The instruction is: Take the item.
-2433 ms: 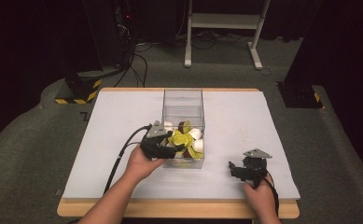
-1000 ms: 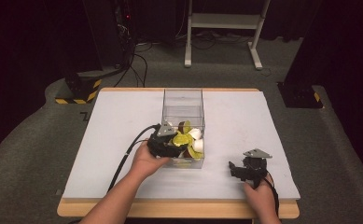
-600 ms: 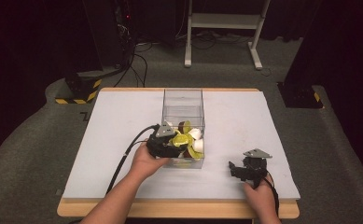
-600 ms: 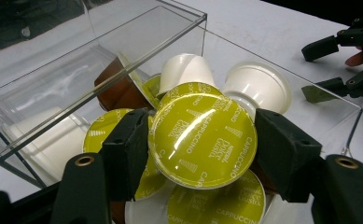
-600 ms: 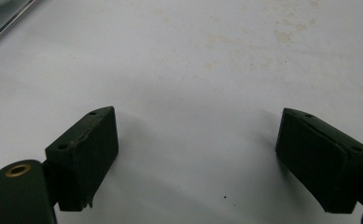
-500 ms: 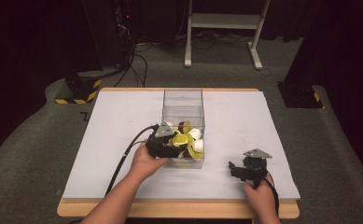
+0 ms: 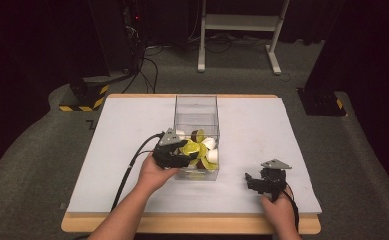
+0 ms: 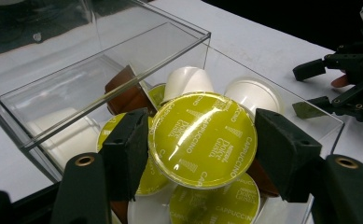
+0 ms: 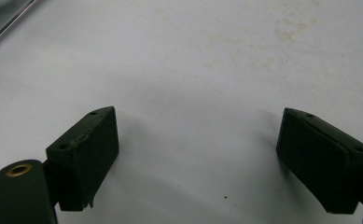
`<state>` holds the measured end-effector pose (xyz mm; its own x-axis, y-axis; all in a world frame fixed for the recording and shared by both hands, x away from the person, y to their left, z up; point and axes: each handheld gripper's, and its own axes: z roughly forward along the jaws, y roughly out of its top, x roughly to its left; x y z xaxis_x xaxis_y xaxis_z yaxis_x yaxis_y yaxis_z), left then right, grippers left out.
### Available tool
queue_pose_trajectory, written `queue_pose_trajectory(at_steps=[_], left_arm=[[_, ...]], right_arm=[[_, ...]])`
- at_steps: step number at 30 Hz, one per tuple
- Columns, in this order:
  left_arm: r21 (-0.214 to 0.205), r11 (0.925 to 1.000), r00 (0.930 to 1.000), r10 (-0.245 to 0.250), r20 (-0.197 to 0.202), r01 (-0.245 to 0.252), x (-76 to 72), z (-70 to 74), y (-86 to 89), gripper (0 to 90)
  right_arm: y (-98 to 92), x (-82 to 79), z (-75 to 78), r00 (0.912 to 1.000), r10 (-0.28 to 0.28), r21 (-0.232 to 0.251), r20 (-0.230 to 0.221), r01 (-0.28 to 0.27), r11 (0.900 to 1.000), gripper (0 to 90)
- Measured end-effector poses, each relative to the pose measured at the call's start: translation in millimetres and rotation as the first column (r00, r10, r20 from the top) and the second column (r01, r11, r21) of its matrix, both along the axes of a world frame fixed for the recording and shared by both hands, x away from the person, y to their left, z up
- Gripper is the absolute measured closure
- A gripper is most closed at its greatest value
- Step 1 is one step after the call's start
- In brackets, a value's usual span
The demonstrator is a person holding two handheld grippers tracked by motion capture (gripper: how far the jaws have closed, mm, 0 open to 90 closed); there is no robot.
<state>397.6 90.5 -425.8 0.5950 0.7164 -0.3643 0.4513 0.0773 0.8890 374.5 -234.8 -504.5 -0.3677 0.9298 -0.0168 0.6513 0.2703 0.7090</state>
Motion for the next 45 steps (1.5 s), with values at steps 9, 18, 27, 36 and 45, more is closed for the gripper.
queue_pose_trajectory(at_steps=[9, 18, 27, 36, 45], left_arm=[[-0.008, 1.0000, 1.0000, -0.002, 0.001, 0.002, -3.4, 2.9, 6.0, 37.4], [-0.015, 0.9998, 1.0000, -0.010, 0.000, 0.010, -5.2, 5.3, 10.6, 37.4], [-0.022, 0.9998, 1.0000, 0.003, 0.005, -0.003, -4.9, 8.0, 19.5, 37.4], [-0.030, 0.9994, 0.9998, 0.017, 0.014, -0.016, -6.1, 11.3, 25.9, 37.4], [-0.030, 0.9993, 0.9994, 0.026, 0.021, -0.025, -5.5, 15.2, 34.3, 37.4]], right_arm=[[0.1, 0.1, -0.1, 1.0000, 0.001, 0.001, 0.000, -0.001, 1.0000, 12.8], [0.4, -0.2, 0.0, 1.0000, 0.000, -0.004, 0.004, 0.000, 1.0000, 13.0], [0.4, -0.2, 0.0, 1.0000, 0.000, -0.004, 0.004, 0.000, 1.0000, 13.0], [0.4, -0.1, 0.0, 1.0000, 0.000, -0.003, 0.003, 0.000, 1.0000, 13.0], [0.4, -0.1, 0.0, 1.0000, 0.000, -0.003, 0.003, 0.000, 1.0000, 13.0]])
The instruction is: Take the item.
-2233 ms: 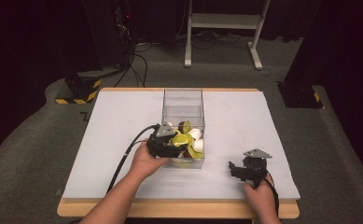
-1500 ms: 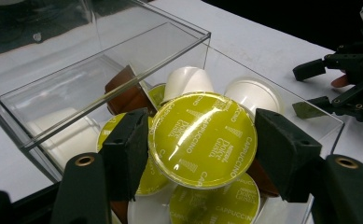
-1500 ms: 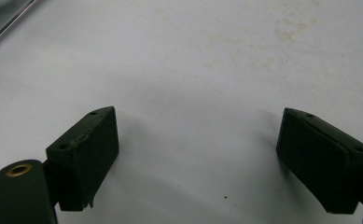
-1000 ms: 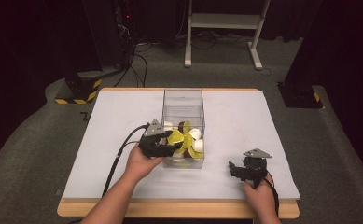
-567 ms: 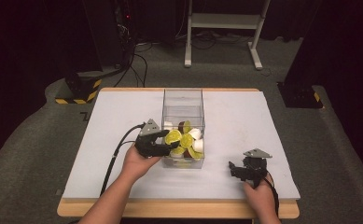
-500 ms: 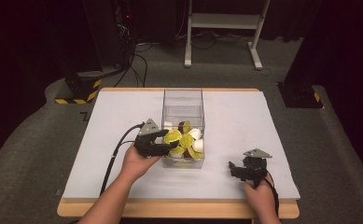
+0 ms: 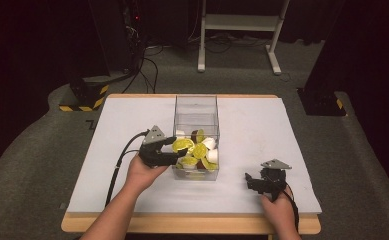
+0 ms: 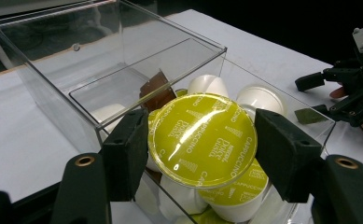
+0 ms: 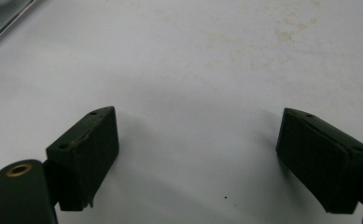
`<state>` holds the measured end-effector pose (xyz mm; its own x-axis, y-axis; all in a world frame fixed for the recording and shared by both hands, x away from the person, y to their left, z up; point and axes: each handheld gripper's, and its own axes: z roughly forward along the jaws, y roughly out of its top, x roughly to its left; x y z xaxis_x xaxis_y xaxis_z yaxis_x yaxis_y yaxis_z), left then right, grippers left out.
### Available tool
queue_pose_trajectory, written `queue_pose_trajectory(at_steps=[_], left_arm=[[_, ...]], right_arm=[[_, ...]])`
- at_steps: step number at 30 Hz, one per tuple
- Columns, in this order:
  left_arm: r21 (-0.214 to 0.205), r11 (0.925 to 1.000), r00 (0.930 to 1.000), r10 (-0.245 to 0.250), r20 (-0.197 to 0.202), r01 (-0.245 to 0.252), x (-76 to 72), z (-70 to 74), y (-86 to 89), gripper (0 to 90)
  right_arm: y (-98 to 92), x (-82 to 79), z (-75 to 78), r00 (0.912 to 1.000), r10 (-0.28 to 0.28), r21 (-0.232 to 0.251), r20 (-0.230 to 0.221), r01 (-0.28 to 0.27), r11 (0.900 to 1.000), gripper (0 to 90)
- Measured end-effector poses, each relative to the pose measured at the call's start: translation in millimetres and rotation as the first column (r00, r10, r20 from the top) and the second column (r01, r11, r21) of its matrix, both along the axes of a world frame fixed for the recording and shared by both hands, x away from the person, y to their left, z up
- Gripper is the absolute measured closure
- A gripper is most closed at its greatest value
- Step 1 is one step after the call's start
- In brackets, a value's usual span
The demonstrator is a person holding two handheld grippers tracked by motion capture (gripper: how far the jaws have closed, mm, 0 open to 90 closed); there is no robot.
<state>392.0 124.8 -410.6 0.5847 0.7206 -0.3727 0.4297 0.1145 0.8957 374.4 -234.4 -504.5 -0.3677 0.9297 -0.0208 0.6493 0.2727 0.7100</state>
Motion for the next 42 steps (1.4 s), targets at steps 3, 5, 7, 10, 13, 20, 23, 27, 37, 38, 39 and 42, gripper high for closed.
queue_pose_trajectory(at_steps=[3, 5, 7, 10, 13, 20, 23, 27, 37, 38, 39, 42], left_arm=[[0.004, 1.0000, 1.0000, 0.004, 0.000, -0.004, 0.2, 0.1, 1.5, 37.4], [0.004, 0.9999, 0.9999, 0.011, -0.001, -0.011, 0.2, 0.4, 4.4, 37.4], [0.008, 0.9999, 0.9999, 0.013, -0.001, -0.013, 0.2, 0.7, 7.1, 37.4], [0.003, 0.9998, 0.9998, 0.022, -0.002, -0.022, -0.1, 1.2, 9.8, 37.4], [0.010, 0.9996, 0.9997, 0.026, -0.003, -0.026, -0.8, 1.4, 12.4, 37.4], [0.015, 0.9991, 0.9992, 0.039, -0.001, -0.039, -2.1, 1.7, 19.0, 37.4], [0.012, 0.9989, 0.9990, 0.045, -0.002, -0.045, -2.3, 1.7, 22.2, 37.5], [0.006, 0.9989, 0.9989, 0.047, 0.001, -0.047, -2.8, 3.4, 26.6, 37.5], [-0.002, 0.9975, 0.9975, 0.071, 0.010, -0.071, -3.9, 7.1, 37.4, 37.5], [-0.002, 0.9975, 0.9975, 0.071, 0.010, -0.071, -3.9, 7.1, 37.4, 37.5], [0.003, 0.9968, 0.9968, 0.080, 0.012, -0.080, -3.7, 6.6, 40.6, 37.5], [-0.002, 0.9959, 0.9959, 0.090, 0.007, -0.090, -3.6, 5.5, 45.1, 37.5]], right_arm=[[0.0, 0.0, 0.0, 1.0000, 0.000, 0.000, 0.000, 0.000, 1.0000, 13.0], [0.0, 0.0, 0.0, 1.0000, 0.000, 0.000, 0.000, 0.000, 1.0000, 13.0], [0.0, 0.1, 0.0, 1.0000, 0.000, 0.000, 0.000, 0.000, 1.0000, 13.0], [0.0, 0.1, 0.0, 1.0000, 0.000, 0.000, -0.001, 0.000, 1.0000, 13.0], [0.0, 0.1, 0.0, 1.0000, 0.000, 0.001, -0.001, 0.000, 1.0000, 13.0], [-0.1, 0.1, 0.0, 1.0000, 0.000, 0.001, 0.000, 0.000, 1.0000, 13.0], [-0.1, 0.1, 0.0, 1.0000, 0.000, 0.001, -0.001, 0.000, 1.0000, 13.0], [0.0, 0.1, -0.1, 1.0000, -0.001, 0.001, 0.001, 0.001, 1.0000, 13.0], [-0.1, 0.2, 0.0, 1.0000, 0.000, 0.001, -0.001, 0.000, 1.0000, 13.0], [-0.1, 0.2, 0.0, 1.0000, 0.000, 0.001, -0.001, 0.000, 1.0000, 13.0], [-0.1, 0.2, 0.0, 1.0000, 0.000, 0.001, -0.001, 0.000, 1.0000, 13.0], [-0.1, 0.2, 0.0, 1.0000, 0.000, 0.001, -0.001, 0.000, 1.0000, 13.0]])
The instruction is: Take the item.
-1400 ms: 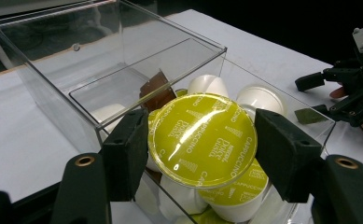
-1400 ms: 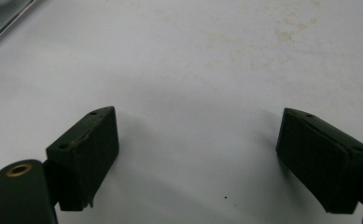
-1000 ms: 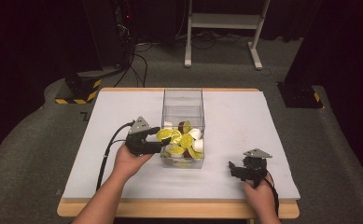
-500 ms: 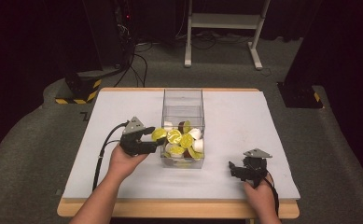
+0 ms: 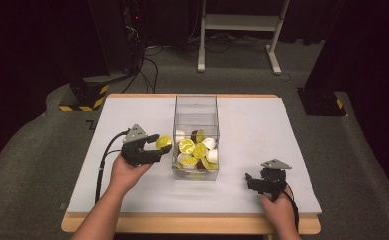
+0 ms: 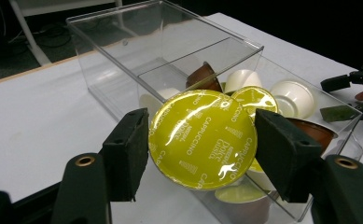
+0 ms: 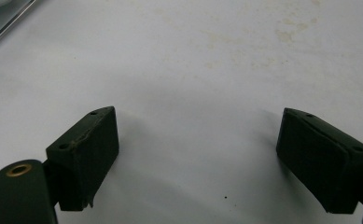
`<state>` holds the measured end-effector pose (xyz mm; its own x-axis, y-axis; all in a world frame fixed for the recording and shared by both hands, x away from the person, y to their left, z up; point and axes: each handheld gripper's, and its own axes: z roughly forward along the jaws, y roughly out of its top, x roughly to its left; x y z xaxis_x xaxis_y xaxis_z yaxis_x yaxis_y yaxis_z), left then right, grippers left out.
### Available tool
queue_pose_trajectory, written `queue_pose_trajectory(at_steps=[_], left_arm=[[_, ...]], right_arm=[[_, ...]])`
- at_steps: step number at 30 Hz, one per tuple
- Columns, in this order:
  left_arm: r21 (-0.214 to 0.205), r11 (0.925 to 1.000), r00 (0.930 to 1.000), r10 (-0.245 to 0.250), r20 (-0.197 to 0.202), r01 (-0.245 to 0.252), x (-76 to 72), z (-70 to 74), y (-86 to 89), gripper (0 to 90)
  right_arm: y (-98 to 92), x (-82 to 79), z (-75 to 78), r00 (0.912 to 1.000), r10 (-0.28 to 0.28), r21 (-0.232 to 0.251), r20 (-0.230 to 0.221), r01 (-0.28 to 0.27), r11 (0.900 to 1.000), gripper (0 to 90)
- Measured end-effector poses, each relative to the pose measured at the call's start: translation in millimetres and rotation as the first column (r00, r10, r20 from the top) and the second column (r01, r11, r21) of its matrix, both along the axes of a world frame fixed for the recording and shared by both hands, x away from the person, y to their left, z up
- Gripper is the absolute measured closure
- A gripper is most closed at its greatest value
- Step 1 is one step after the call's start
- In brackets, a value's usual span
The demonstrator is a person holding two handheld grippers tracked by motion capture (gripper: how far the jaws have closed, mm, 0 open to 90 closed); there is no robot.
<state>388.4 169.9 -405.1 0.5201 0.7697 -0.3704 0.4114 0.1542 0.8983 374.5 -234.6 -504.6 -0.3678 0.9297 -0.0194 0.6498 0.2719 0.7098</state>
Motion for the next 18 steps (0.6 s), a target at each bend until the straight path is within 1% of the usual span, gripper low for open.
queue_pose_trajectory(at_steps=[2, 3, 6, 7, 8, 12, 13, 14, 15, 16, 17, 18], left_arm=[[0.004, 1.0000, 1.0000, 0.005, -0.002, -0.005, 0.0, -0.8, 3.8, 37.5], [-0.004, 0.9999, 0.9999, 0.012, -0.003, -0.012, 0.0, -1.1, 4.9, 37.6], [0.006, 0.9998, 0.9998, 0.021, -0.004, -0.021, -0.1, -2.3, 10.4, 37.6], [0.004, 0.9996, 0.9997, 0.026, -0.003, -0.026, -0.2, -2.7, 12.0, 37.6], [0.013, 0.9996, 0.9997, 0.026, -0.001, -0.026, -0.2, -3.2, 14.4, 37.5], [0.008, 0.9990, 0.9990, 0.045, -0.003, -0.045, -0.4, -5.0, 20.5, 37.6], [-0.003, 0.9985, 0.9985, 0.055, -0.004, -0.055, -0.2, -5.6, 21.2, 37.6], [0.000, 0.9983, 0.9983, 0.058, -0.005, -0.058, -0.2, -6.4, 23.1, 37.6], [0.021, 0.9984, 0.9986, 0.052, -0.003, -0.052, 0.0, -7.2, 26.2, 37.5], [0.013, 0.9981, 0.9981, 0.061, -0.004, -0.061, 0.1, -8.2, 26.9, 37.6], [0.021, 0.9977, 0.9980, 0.064, -0.001, -0.064, 0.3, -9.2, 29.0, 37.6], [0.019, 0.9973, 0.9975, 0.070, -0.002, -0.070, 0.5, -10.2, 30.2, 37.6]], right_arm=[[0.0, 0.0, 0.0, 1.0000, 0.000, 0.000, 0.000, 0.000, 1.0000, 13.0], [0.0, 0.0, 0.0, 1.0000, 0.000, 0.000, 0.000, 0.000, 1.0000, 13.0], [0.0, 0.0, 0.0, 1.0000, 0.000, 0.000, 0.000, 0.000, 1.0000, 13.0], [0.0, 0.0, 0.0, 1.0000, 0.000, 0.000, 0.000, 0.000, 1.0000, 13.0], [0.0, 0.0, 0.0, 1.0000, 0.000, 0.000, 0.000, 0.000, 1.0000, 13.0], [0.0, 0.0, 0.0, 1.0000, 0.000, 0.000, 0.000, 0.000, 1.0000, 13.0], [0.0, 0.0, 0.0, 1.0000, 0.000, 0.000, 0.000, 0.000, 1.0000, 13.0], [0.0, 0.0, 0.0, 1.0000, 0.000, 0.000, 0.000, 0.000, 1.0000, 13.0], [0.0, 0.0, 0.0, 1.0000, 0.000, 0.000, 0.000, 0.000, 1.0000, 13.0], [0.0, 0.0, 0.0, 1.0000, 0.000, 0.000, 0.000, 0.000, 1.0000, 13.0], [0.0, 0.0, 0.0, 1.0000, 0.000, 0.000, 0.000, 0.000, 1.0000, 13.0], [0.0, 0.0, 0.0, 1.0000, 0.000, 0.000, 0.000, 0.000, 1.0000, 13.0]])
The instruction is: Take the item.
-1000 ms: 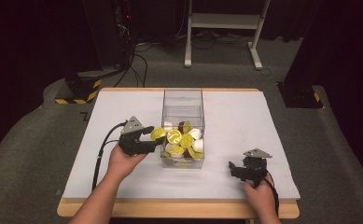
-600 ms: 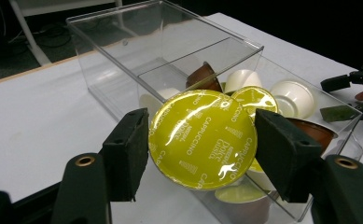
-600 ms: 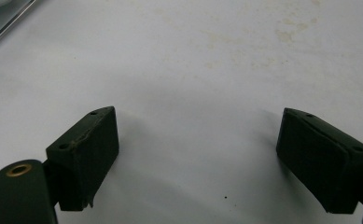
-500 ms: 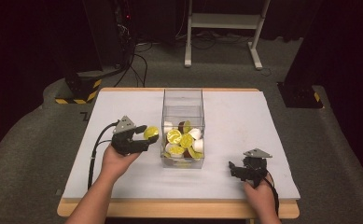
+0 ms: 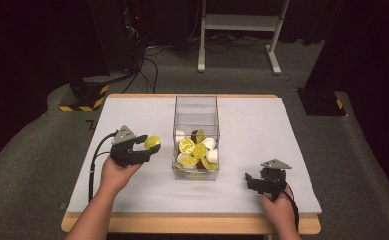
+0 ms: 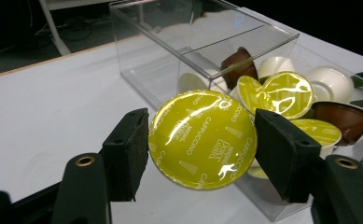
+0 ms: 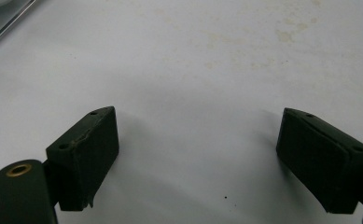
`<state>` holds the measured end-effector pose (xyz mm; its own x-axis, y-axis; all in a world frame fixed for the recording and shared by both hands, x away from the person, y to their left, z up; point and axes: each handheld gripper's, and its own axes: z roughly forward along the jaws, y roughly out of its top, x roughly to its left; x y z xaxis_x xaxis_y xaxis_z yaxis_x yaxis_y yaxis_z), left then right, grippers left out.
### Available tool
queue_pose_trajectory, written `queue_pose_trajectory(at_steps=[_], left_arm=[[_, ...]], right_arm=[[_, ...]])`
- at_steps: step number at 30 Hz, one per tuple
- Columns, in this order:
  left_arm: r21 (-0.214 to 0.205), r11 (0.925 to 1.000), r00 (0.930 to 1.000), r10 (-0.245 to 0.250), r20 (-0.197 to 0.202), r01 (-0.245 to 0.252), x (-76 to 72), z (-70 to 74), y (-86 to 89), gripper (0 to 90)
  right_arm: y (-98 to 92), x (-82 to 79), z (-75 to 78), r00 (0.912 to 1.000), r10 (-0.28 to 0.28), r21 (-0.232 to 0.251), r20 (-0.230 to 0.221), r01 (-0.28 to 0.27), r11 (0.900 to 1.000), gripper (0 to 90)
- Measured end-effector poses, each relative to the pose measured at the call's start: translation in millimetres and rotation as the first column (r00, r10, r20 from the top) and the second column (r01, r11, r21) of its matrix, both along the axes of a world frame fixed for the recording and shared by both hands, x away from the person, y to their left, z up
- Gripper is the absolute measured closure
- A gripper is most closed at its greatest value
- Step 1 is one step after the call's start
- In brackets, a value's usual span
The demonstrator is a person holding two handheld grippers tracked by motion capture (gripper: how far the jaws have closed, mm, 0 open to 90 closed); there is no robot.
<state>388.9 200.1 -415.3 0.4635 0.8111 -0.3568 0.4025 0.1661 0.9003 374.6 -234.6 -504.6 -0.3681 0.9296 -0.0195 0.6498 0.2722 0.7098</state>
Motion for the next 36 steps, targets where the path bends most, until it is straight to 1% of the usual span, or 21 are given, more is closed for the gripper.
queue_pose_trajectory(at_steps=[1, 2, 3, 4, 6, 7, 10, 11, 12, 13, 16, 17, 18, 20, 23, 24, 31, 32, 33, 35, 36], left_arm=[[0.011, 0.9999, 1.0000, 0.001, 0.000, -0.001, 0.2, -1.1, 2.2, 37.5], [0.003, 0.9999, 0.9999, 0.011, -0.002, -0.011, 0.2, -2.1, 3.1, 37.5], [0.005, 0.9999, 0.9999, 0.015, -0.002, -0.015, 0.5, -3.3, 4.9, 37.6], [0.019, 0.9998, 0.9999, 0.012, -0.006, -0.012, 0.7, -4.4, 7.4, 37.6], [0.014, 0.9997, 0.9997, 0.021, -0.007, -0.021, 1.0, -5.6, 8.0, 37.6], [0.015, 0.9994, 0.9995, 0.032, -0.010, -0.032, 1.3, -7.8, 11.0, 37.6], [0.021, 0.9991, 0.9992, 0.038, -0.011, -0.038, 2.3, -10.4, 14.5, 37.6], [0.030, 0.9984, 0.9987, 0.048, -0.016, -0.048, 3.4, -13.7, 17.3, 37.6], [0.027, 0.9983, 0.9984, 0.053, -0.019, -0.052, 3.9, -15.4, 18.3, 37.5], [0.038, 0.9979, 0.9984, 0.052, -0.022, -0.051, 4.5, -16.9, 20.3, 37.5], [0.035, 0.9976, 0.9978, 0.061, -0.025, -0.060, 5.8, -19.9, 22.5, 37.5], [0.047, 0.9972, 0.9976, 0.059, -0.037, -0.057, 8.2, -23.4, 26.2, 37.6], [0.041, 0.9969, 0.9967, 0.069, -0.043, -0.067, 9.2, -25.1, 26.0, 37.6], [0.056, 0.9962, 0.9967, 0.069, -0.044, -0.067, 11.1, -27.8, 28.6, 37.6], [0.047, 0.9957, 0.9952, 0.083, -0.052, -0.080, 13.8, -31.5, 30.5, 37.5], [0.052, 0.9953, 0.9949, 0.085, -0.054, -0.082, 14.6, -32.8, 31.5, 37.6], [0.063, 0.9925, 0.9926, 0.108, -0.055, -0.105, 21.7, -38.3, 36.7, 37.6], [0.066, 0.9924, 0.9926, 0.108, -0.055, -0.104, 23.4, -39.2, 37.3, 37.6], [0.072, 0.9908, 0.9915, 0.118, -0.054, -0.114, 27.5, -41.5, 36.8, 37.5], [0.070, 0.9898, 0.9902, 0.128, -0.057, -0.124, 32.4, -43.7, 36.5, 37.6], [0.070, 0.9898, 0.9902, 0.128, -0.057, -0.124, 32.4, -43.7, 36.5, 37.6]], right_arm=[[0.0, 0.0, 0.0, 1.0000, 0.000, 0.000, 0.000, 0.000, 1.0000, 13.0], [0.0, 0.0, 0.0, 1.0000, 0.000, 0.000, 0.000, 0.000, 1.0000, 13.0], [0.0, 0.0, 0.0, 1.0000, 0.000, 0.000, 0.000, 0.000, 1.0000, 13.0], [0.0, 0.0, 0.0, 1.0000, 0.000, 0.000, 0.000, 0.000, 1.0000, 13.0], [0.0, 0.0, 0.0, 1.0000, 0.000, 0.000, 0.000, 0.000, 1.0000, 13.0], [0.0, 0.0, 0.0, 1.0000, 0.000, 0.000, 0.000, 0.000, 1.0000, 13.0], [0.0, 0.0, 0.0, 1.0000, 0.000, 0.000, 0.000, 0.000, 1.0000, 13.0], [0.0, 0.1, 0.0, 1.0000, 0.000, 0.000, 0.000, 0.000, 1.0000, 13.0], [0.0, 0.1, 0.0, 1.0000, 0.000, 0.000, 0.000, 0.000, 1.0000, 13.0], [0.0, 0.1, 0.0, 1.0000, 0.000, 0.000, 0.000, 0.000, 1.0000, 13.0], [0.0, 0.1, 0.0, 1.0000, 0.000, 0.000, 0.000, 0.000, 1.0000, 12.9], [0.0, 0.1, 0.0, 1.0000, 0.000, 0.001, 0.000, 0.000, 1.0000, 12.9], [0.0, 0.1, 0.0, 1.0000, 0.000, 0.002, -0.002, 0.000, 1.0000, 12.9], [0.0, 0.1, 0.0, 1.0000, 0.000, 0.002, -0.002, 0.000, 1.0000, 12.9], [0.0, 0.1, 0.0, 1.0000, 0.000, 0.002, -0.002, 0.000, 1.0000, 12.9], [0.0, 0.1, 0.0, 1.0000, 0.000, 0.002, -0.002, 0.000, 1.0000, 12.9], [0.0, 0.1, 0.0, 1.0000, 0.000, 0.001, -0.002, 0.000, 1.0000, 12.9], [0.0, 0.1, 0.0, 1.0000, 0.000, 0.001, -0.002, 0.000, 1.0000, 12.9], [0.0, 0.1, 0.0, 1.0000, 0.000, 0.001, -0.001, 0.000, 1.0000, 12.9], [0.0, 0.1, 0.0, 1.0000, 0.000, 0.001, -0.001, 0.000, 1.0000, 12.9], [0.0, 0.0, 0.0, 1.0000, -0.001, 0.001, -0.002, 0.001, 1.0000, 12.9]])
